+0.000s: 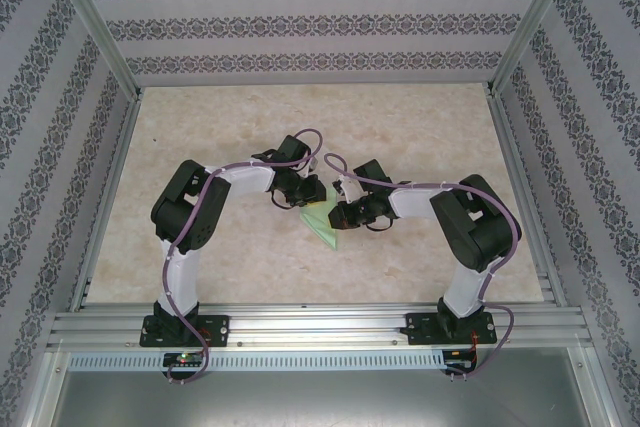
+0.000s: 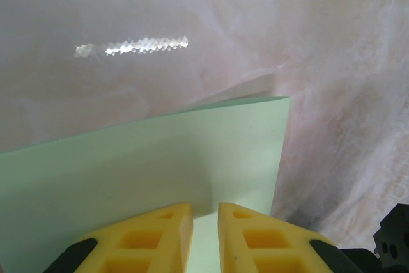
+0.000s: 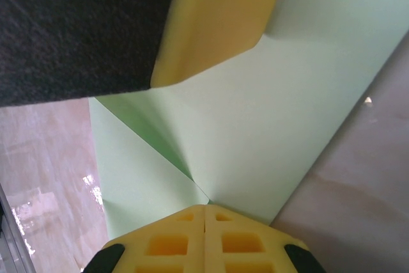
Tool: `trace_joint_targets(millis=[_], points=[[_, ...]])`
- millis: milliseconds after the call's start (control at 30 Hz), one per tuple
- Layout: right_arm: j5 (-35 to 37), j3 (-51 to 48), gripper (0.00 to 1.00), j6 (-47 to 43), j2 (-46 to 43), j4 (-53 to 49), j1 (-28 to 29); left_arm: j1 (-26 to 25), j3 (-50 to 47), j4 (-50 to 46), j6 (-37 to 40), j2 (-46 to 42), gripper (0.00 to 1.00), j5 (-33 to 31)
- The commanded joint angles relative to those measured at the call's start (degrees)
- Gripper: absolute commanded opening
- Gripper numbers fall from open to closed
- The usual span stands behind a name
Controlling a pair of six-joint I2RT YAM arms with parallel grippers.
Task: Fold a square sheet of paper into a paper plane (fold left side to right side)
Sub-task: Third fold the triangle at the center of the table.
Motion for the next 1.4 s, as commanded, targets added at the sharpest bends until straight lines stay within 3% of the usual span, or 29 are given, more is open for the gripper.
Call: trace_joint_targets(millis=[0,400,633,767,1067,1367], points=[[1.45,1.25,0.06,-1.25,1.8,0.06,-0.5,-0.1,-2.81,-3.28,1.14,2.69,0.22,-2.62],[3.04,0.41,0.06,-1.77,3.56,-2.32,-0.49,-0.01,-1.46,-6.09,2.55,-0.86,0.24,-2.6],[4.46,0.81,0.06,-2.62,3.23,-3.87,0.0,1.56,-1.52,-9.26,3.86,-9.92,0.34,-3.12],[4.25,0.93,0.06,-2.83,3.35,-3.93,-0.05,2.15,-3.85,-10.0,3.91,-14.79,0.34,-3.34],[3.91,1.31,0.06,-2.99,3.83,-4.0,0.03,-1.34,-19.01,6.61,-4.06,-21.64,0.3,4.91],[3.81,1.34,0.06,-2.98,3.9,-4.17,0.02,-4.3,-23.95,18.55,-9.66,-20.75,0.29,6.94]])
